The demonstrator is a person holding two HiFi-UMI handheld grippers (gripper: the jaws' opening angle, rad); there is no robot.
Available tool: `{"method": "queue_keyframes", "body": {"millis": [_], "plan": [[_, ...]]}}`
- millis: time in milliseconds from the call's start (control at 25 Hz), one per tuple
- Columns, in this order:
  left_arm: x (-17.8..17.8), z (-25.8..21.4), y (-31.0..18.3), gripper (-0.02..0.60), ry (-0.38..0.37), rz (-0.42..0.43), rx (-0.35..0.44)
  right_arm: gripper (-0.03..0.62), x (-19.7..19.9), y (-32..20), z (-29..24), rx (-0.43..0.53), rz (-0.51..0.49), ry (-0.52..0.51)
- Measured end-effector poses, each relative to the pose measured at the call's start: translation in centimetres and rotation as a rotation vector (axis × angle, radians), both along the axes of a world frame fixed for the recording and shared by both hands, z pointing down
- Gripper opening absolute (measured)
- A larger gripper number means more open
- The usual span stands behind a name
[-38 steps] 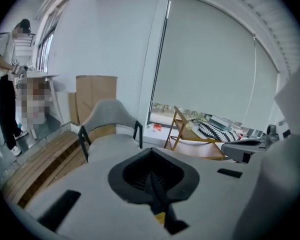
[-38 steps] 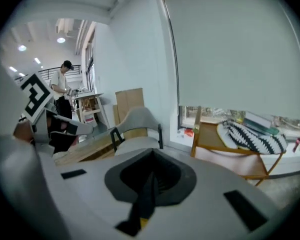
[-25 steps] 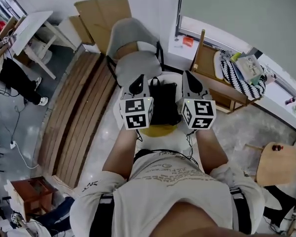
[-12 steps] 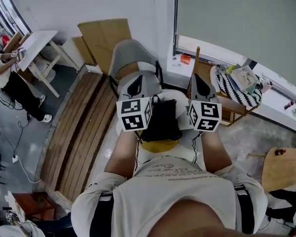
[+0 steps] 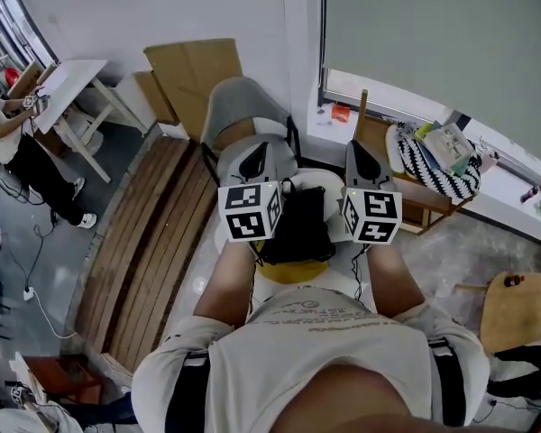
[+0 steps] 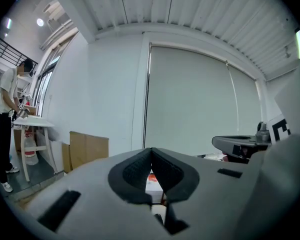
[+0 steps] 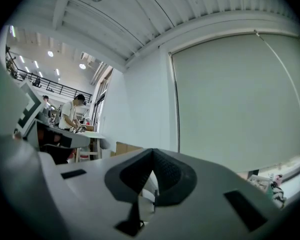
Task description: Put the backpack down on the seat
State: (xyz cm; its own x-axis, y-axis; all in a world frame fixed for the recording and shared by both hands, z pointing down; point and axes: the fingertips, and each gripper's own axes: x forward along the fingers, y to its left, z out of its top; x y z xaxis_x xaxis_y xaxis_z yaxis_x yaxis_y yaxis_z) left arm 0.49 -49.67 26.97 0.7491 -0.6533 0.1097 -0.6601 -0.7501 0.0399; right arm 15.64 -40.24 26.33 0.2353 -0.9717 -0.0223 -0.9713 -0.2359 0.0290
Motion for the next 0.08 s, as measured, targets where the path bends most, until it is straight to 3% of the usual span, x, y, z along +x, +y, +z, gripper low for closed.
{"method": "queue_keyframes", "body": {"millis": [80], "plan": [[-0.56,0.15,-0.19,0.021,0.0,0.0,0.0,0.026,-0.75,-0.26,-0.05,0.001,-0.005,0.004]]}}
